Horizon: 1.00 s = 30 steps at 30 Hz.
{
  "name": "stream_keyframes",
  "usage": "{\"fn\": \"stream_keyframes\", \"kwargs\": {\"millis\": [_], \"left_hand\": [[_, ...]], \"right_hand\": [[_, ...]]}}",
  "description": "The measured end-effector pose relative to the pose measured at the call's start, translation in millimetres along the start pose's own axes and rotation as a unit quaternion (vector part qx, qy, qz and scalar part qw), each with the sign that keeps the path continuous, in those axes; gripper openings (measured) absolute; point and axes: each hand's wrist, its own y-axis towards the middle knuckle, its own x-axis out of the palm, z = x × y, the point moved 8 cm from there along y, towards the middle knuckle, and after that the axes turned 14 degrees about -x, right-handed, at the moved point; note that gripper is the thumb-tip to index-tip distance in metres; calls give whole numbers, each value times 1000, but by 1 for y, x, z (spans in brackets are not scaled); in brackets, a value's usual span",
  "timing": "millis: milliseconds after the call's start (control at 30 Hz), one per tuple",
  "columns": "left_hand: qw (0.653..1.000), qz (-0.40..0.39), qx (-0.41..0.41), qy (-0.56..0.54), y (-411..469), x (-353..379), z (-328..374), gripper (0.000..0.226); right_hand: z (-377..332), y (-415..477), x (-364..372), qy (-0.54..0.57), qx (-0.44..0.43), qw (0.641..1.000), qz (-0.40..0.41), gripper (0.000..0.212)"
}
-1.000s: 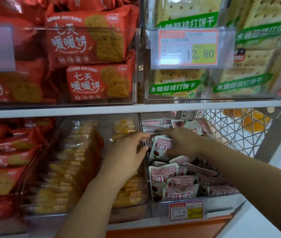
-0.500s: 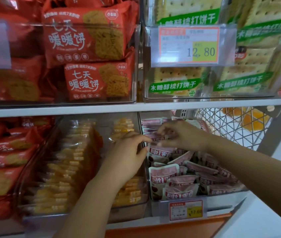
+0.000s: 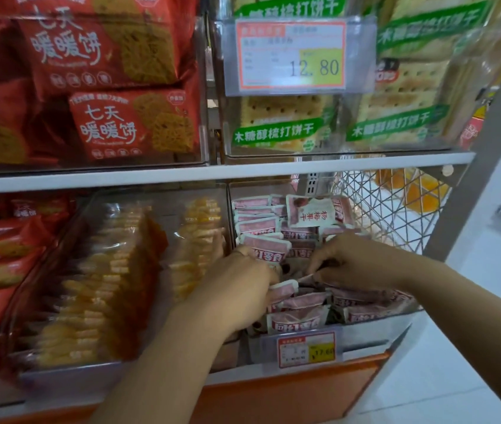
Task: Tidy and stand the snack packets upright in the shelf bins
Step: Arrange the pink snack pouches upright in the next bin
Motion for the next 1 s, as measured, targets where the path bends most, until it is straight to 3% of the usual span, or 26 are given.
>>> {"fn": "stream_keyframes", "kwargs": {"millis": [167, 300, 367, 467, 533, 600, 667, 733, 867, 1000], "left_hand": [[999, -34, 22, -27, -11, 6, -3, 25], [998, -47, 23, -41, -12, 5, -6, 26], [998, -47, 26, -41, -10, 6, -7, 26], [998, -48, 37, -22, -9, 9, -8, 28], [998, -43, 44, -15, -10, 9, -7, 30], [998, -36, 50, -18, -10, 8, -7, 29], [998, -32, 51, -20, -10, 8, -7, 31], [998, -25, 52, -26, -10, 7, -7, 35], [996, -22, 65, -49, -10, 8, -6, 38], [986, -12, 88, -140, -8, 6, -9, 38]], "right_hand": [[22, 9, -35, -62, 25, 986, 153, 12], [31, 30, -10, -96, 30, 994, 51, 14], [33, 35, -5, -111, 36, 992, 38, 12], [16, 32, -29, -149, 21, 980, 133, 10], [-7, 29, -42, -98, -20, 978, 185, 7], [-26, 34, -22, -51, -59, 994, 73, 9], [-27, 40, 8, -104, -67, 990, -60, 12], [-17, 43, 21, -166, -32, 980, -108, 14], [-14, 47, 20, -248, -2, 965, -83, 18], [-11, 44, -12, -130, 5, 991, 44, 16]]}}
